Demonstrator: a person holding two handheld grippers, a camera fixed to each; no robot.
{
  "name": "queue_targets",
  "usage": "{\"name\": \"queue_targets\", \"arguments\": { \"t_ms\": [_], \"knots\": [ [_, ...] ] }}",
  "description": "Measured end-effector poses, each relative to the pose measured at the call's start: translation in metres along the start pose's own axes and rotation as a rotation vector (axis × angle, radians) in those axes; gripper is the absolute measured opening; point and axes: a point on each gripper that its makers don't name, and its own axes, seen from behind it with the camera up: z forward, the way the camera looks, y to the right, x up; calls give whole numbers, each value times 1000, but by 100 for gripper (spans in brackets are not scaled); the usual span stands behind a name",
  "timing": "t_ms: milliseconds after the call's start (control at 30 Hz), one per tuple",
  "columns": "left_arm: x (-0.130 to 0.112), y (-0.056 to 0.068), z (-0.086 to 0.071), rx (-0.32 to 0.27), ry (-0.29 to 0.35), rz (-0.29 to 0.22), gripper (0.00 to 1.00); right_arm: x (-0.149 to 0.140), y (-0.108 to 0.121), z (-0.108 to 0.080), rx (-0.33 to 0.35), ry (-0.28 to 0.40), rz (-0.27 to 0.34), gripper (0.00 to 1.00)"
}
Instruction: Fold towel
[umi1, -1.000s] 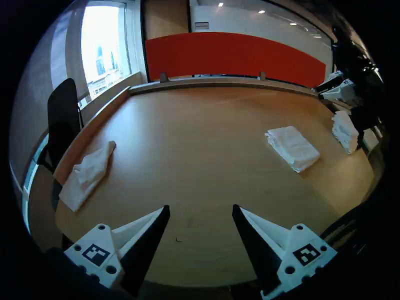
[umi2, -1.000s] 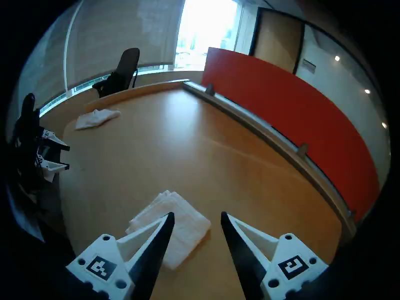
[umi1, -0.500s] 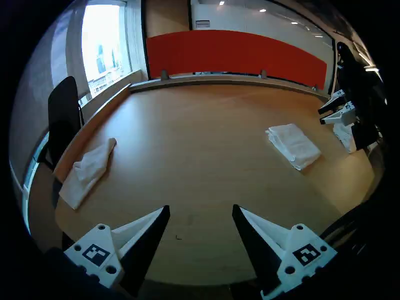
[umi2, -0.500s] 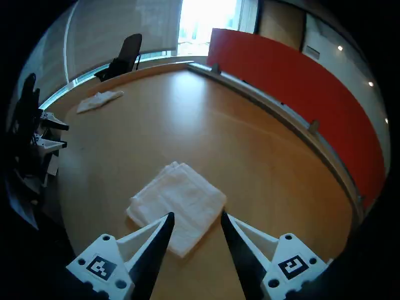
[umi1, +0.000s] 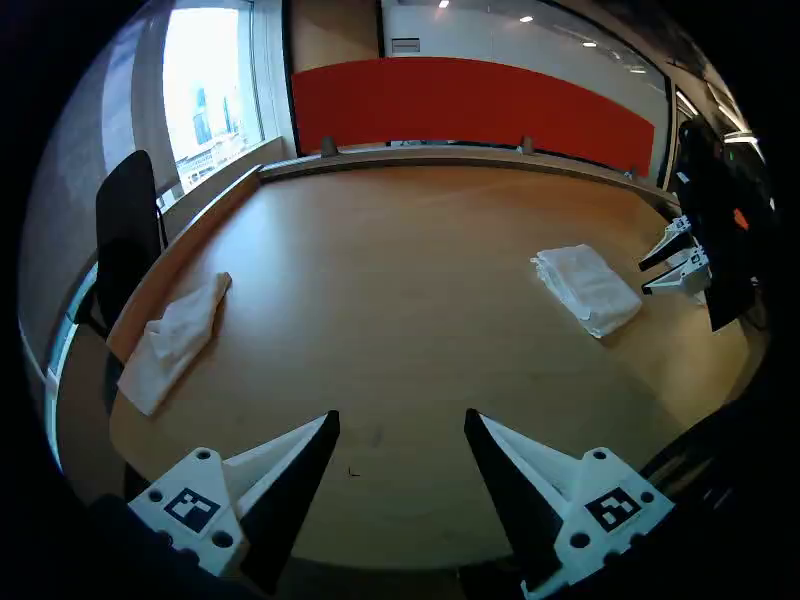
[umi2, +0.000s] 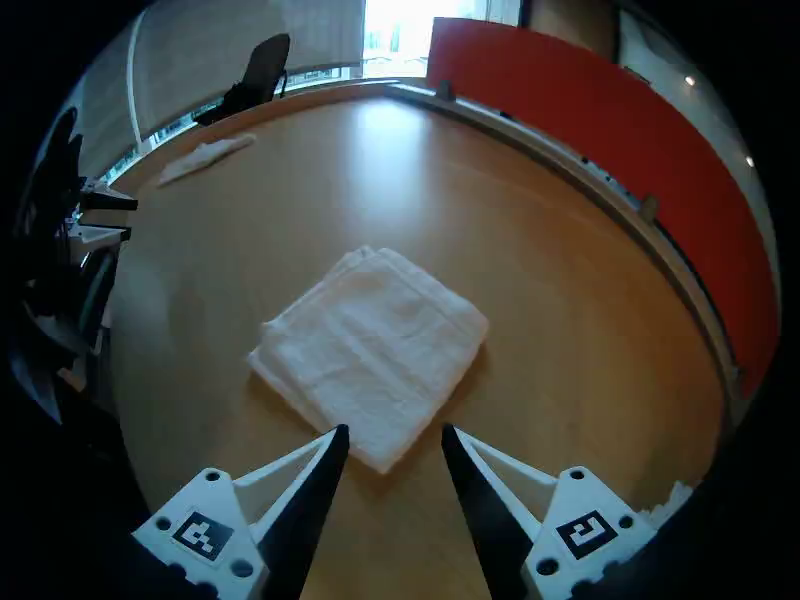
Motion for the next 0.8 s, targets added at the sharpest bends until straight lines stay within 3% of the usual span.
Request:
{"name": "queue_targets", "arguments": {
  "t_ms": [233,633,800],
  "knots": [
    [-1,1,-1,0,-4,1,92,-20,-5,7,18,-43,-4,68],
    [-2,1,-1,2,-7,-2,93,-40,-10,11,41,-95,-17,40],
    [-1,1,-1,2,-9,0,93,-40,-10,13,40,-97,-11,34]
  ]
}}
